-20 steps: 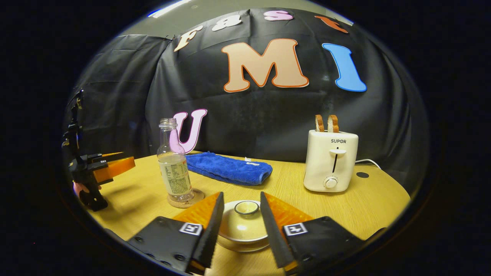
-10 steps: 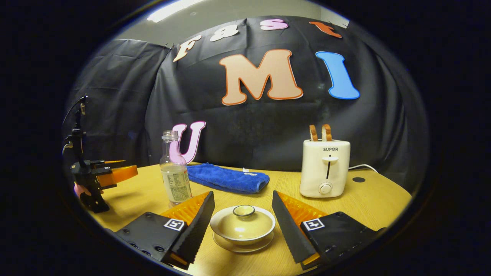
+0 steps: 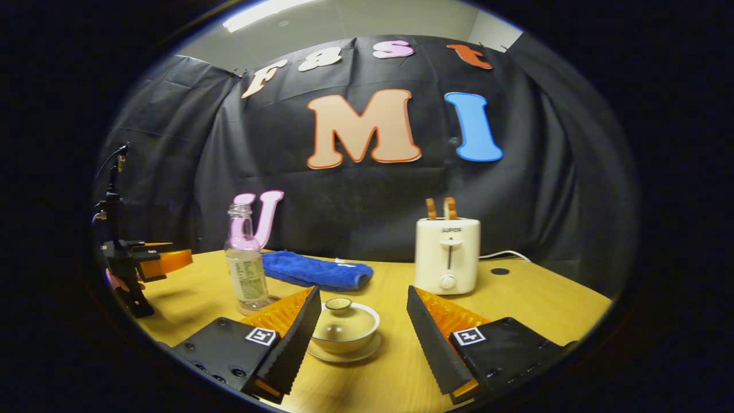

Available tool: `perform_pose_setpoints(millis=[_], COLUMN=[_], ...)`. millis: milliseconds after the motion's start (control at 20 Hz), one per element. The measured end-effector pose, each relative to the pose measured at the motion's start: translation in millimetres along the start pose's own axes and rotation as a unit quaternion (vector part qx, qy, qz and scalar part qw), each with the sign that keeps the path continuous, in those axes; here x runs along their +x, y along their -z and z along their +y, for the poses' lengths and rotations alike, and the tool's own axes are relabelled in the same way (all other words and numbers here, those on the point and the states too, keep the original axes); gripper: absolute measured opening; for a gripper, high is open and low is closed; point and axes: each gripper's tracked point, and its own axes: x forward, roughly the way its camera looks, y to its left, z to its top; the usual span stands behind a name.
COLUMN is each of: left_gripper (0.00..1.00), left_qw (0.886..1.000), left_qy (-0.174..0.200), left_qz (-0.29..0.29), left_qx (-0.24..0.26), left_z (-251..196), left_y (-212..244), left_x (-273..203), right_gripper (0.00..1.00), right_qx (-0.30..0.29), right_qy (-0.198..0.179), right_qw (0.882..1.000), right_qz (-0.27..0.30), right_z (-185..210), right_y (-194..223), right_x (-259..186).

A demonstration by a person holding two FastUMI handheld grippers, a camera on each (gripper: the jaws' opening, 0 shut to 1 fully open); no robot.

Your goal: Open the teacup lid with one hand, grasp the water bottle and pour water into the teacup with the other hand; after pouring, place the water bottle on the coaster and then close the teacup lid.

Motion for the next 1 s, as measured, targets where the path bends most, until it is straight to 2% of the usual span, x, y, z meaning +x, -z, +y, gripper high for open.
perform_pose_setpoints(millis=[100, 200, 400, 500, 600, 800, 850, 1000], left_gripper=[0.95, 0.96, 0.95, 0.95, 0.96, 0.96, 0.96, 0.96], left_qw=[1.000, 1.000, 1.000, 1.000, 1.000, 1.000, 1.000, 1.000], left_qy=[-0.006, -0.011, -0.023, -0.023, -0.023, -0.018, -0.018, -0.018], left_qz=[0.000, 0.001, 0.001, 0.002, 0.002, 0.003, 0.003, 0.003], left_qx=[0.001, 0.000, 0.000, 0.000, 0.000, -0.001, -0.001, -0.001], left_z=[3.2, 7.2, 13.4, 13.2, 13.3, 11.4, 11.2, 11.4], left_y=[0.0, -0.5, -2.1, -2.4, -3.1, -3.0, -2.9, -3.4], left_x=[-0.7, 0.6, 0.8, 0.7, 0.9, 1.1, 0.7, 0.6], right_gripper=[0.93, 0.93, 0.95, 0.97, 0.92, 0.95, 0.92, 0.97], right_qx=[-0.002, -0.004, -0.005, -0.006, -0.006, -0.006, -0.006, -0.007], right_qy=[0.060, 0.101, 0.154, 0.157, 0.155, 0.155, 0.155, 0.156], right_qw=[0.998, 0.995, 0.988, 0.988, 0.988, 0.988, 0.988, 0.988], right_qz=[-0.003, -0.004, -0.007, -0.008, -0.008, -0.008, -0.008, -0.008], right_z=[-26.4, -42.0, -65.3, -66.1, -65.3, -65.7, -66.0, -66.2], right_y=[-0.2, -1.4, -3.2, -3.1, -3.4, -3.2, -2.4, -2.4], right_x=[-11.6, -21.8, -37.2, -40.3, -39.7, -39.2, -39.6, -39.7])
